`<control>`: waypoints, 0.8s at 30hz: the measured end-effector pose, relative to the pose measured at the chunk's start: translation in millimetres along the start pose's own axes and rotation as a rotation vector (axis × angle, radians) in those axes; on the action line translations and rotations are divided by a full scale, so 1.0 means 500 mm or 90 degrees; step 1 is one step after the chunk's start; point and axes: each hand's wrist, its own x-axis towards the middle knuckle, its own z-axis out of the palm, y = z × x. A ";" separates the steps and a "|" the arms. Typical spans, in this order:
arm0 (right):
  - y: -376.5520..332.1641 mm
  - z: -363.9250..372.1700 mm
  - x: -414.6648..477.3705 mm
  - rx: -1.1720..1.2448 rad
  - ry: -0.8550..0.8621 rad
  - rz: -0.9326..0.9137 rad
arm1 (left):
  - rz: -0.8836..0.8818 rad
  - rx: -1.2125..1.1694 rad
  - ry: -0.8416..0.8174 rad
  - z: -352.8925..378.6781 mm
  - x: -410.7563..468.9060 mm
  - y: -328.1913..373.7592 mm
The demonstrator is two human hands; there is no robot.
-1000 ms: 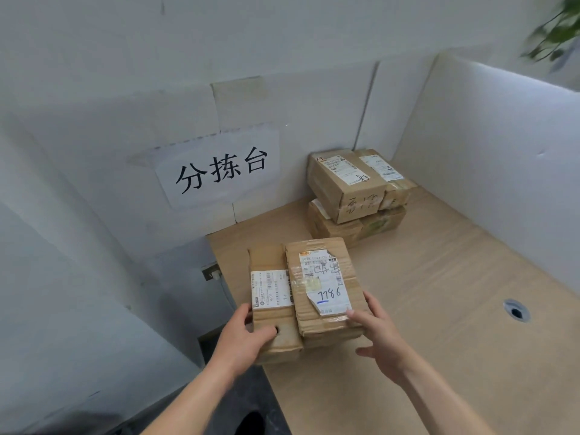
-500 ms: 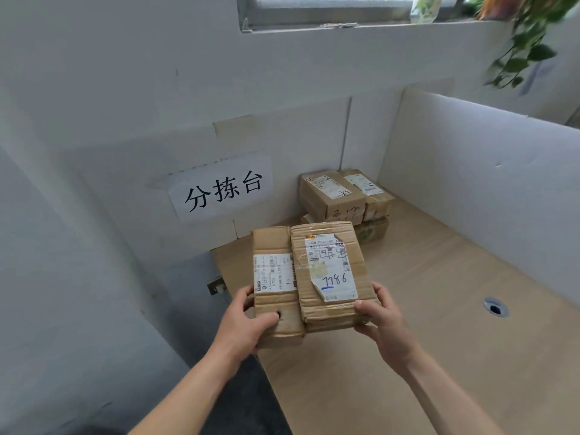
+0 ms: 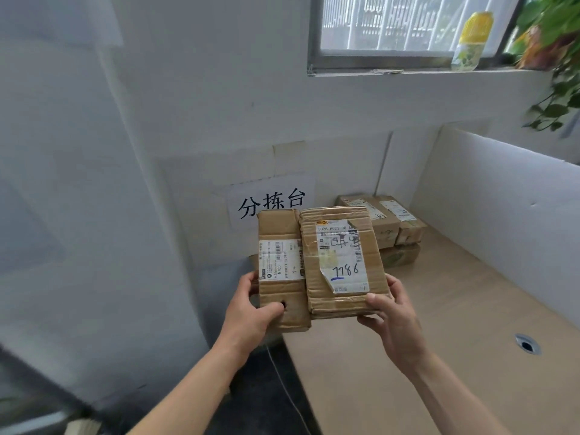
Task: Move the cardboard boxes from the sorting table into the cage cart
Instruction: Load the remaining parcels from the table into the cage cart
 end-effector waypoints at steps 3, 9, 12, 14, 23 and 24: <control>-0.009 0.052 -0.015 0.004 -0.006 -0.024 | 0.016 -0.023 0.012 -0.048 -0.013 0.006; -0.011 0.155 -0.067 0.013 -0.017 -0.043 | 0.040 -0.044 0.047 -0.157 -0.079 0.013; 0.001 0.202 -0.099 0.035 -0.024 -0.039 | 0.044 -0.057 0.050 -0.216 -0.121 0.010; 0.011 0.231 -0.122 0.043 -0.033 -0.035 | 0.040 -0.069 0.061 -0.254 -0.149 0.002; 0.064 0.349 -0.197 0.055 -0.084 -0.014 | 0.039 -0.038 0.159 -0.405 -0.264 -0.038; 0.070 0.361 -0.201 0.058 -0.095 -0.012 | 0.040 -0.033 0.173 -0.418 -0.277 -0.043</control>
